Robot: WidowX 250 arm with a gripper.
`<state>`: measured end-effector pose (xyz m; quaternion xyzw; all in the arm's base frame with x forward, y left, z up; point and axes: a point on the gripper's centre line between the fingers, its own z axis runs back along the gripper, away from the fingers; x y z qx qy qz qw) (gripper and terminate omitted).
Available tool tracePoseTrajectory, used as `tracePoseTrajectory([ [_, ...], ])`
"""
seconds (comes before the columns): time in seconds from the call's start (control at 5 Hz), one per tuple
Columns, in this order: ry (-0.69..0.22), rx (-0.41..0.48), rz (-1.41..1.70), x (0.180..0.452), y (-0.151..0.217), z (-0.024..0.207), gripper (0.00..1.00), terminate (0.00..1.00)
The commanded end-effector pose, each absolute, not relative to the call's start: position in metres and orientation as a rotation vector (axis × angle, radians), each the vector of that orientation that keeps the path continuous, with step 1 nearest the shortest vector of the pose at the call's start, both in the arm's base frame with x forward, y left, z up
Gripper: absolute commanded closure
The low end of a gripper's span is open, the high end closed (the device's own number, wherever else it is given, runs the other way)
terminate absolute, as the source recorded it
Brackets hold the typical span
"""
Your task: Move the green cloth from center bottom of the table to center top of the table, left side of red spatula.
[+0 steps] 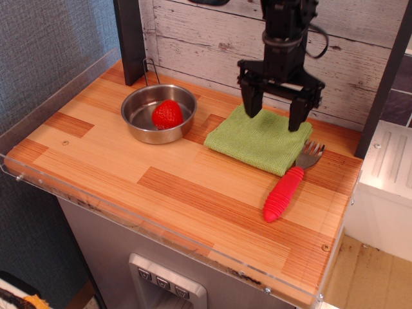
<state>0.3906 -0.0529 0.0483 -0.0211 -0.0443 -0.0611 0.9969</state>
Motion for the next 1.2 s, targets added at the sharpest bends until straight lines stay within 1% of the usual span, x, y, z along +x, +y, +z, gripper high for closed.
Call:
tracePoseTrajectory([
  [0.0,-0.217,-0.031,-0.124,0.379,-0.041,0.119,0.00,0.00],
  [0.2,-0.208,-0.002,-0.101,0.343,-0.023,0.133,0.00,0.00],
  [0.4,-0.196,0.009,-0.046,0.308,0.010,0.138,0.00,0.00],
  [0.6,-0.194,0.021,-0.007,0.296,0.036,0.136,0.00,0.00],
  [0.8,-0.181,0.026,-0.011,0.291,0.047,0.133,0.00,0.00],
  [1.0,-0.162,0.013,-0.039,0.291,0.048,0.129,0.00,0.00],
])
